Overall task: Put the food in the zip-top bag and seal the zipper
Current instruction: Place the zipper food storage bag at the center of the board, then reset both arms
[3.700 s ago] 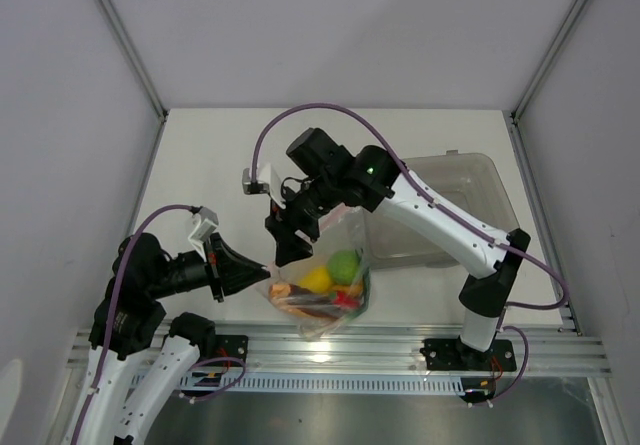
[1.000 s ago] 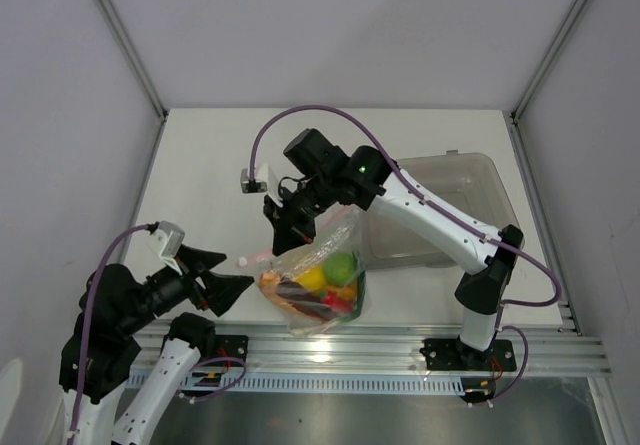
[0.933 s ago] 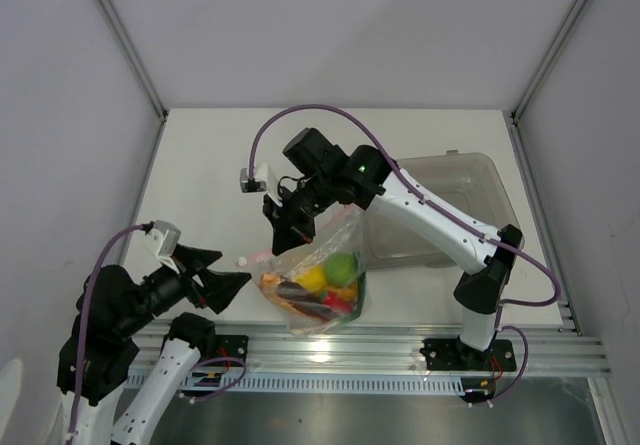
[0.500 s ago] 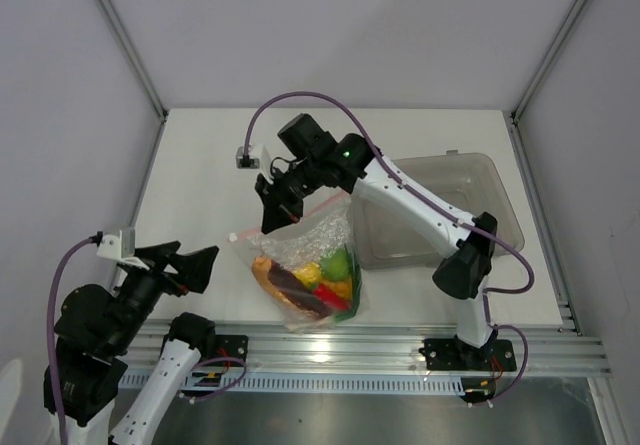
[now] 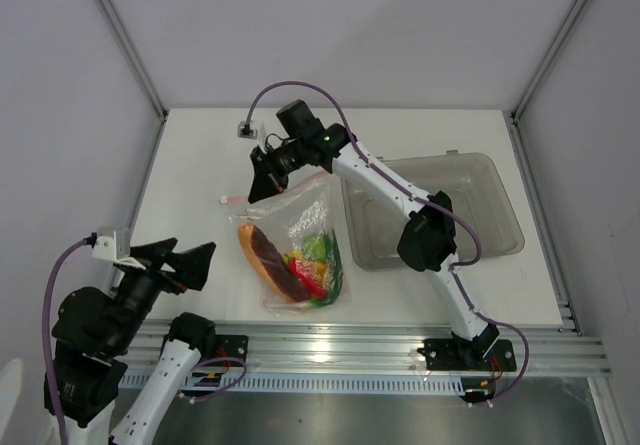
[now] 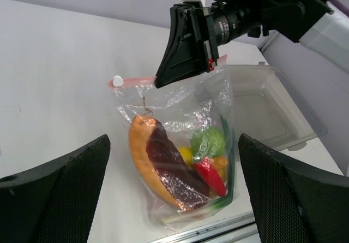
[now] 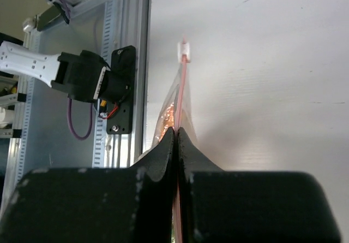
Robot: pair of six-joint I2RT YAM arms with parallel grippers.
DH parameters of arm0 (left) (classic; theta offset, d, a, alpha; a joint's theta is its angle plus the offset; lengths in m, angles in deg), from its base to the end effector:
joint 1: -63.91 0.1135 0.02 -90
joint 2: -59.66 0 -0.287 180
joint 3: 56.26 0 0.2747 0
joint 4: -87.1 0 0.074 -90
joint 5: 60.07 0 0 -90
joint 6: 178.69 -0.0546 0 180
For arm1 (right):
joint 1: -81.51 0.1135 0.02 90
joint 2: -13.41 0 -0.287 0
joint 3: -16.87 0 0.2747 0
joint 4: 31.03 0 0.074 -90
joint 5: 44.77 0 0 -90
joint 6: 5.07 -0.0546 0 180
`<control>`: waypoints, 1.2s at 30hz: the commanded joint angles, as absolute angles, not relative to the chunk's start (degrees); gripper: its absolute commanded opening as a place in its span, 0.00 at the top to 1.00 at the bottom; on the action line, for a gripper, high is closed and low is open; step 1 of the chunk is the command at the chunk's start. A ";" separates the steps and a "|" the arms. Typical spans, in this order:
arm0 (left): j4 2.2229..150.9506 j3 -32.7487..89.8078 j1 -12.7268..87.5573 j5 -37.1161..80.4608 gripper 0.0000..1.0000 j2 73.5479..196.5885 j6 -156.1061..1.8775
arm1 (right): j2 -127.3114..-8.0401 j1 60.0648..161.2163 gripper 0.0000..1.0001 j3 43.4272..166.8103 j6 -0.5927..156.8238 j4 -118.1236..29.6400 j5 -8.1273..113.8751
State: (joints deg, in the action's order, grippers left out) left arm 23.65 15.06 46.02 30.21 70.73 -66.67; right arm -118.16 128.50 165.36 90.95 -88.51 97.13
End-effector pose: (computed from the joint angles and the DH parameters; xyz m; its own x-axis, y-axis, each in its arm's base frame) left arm 0.0030 -0.0007 0.3999 -0.1627 -0.3415 -0.9257 0.2606 0.8900 -0.3741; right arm 0.3472 0.4352 0.3381 -0.3510 -0.4712 -0.8092 -0.9008 -0.0661 0.4292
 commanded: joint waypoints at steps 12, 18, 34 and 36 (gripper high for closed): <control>28.43 11.56 45.90 30.37 0.00 71.88 -64.88 | -131.26 121.77 1.00 168.18 68.06 -55.34 103.68; 28.87 9.62 45.90 28.72 0.00 72.75 -63.91 | -136.00 118.96 1.00 167.91 61.03 -48.40 101.49; 27.20 9.10 45.90 27.38 0.00 73.02 -62.41 | -140.05 116.58 0.43 166.33 57.85 -46.90 97.27; 27.02 8.92 45.90 27.39 0.01 72.41 -62.07 | -139.35 116.58 0.32 166.15 58.65 -47.51 96.39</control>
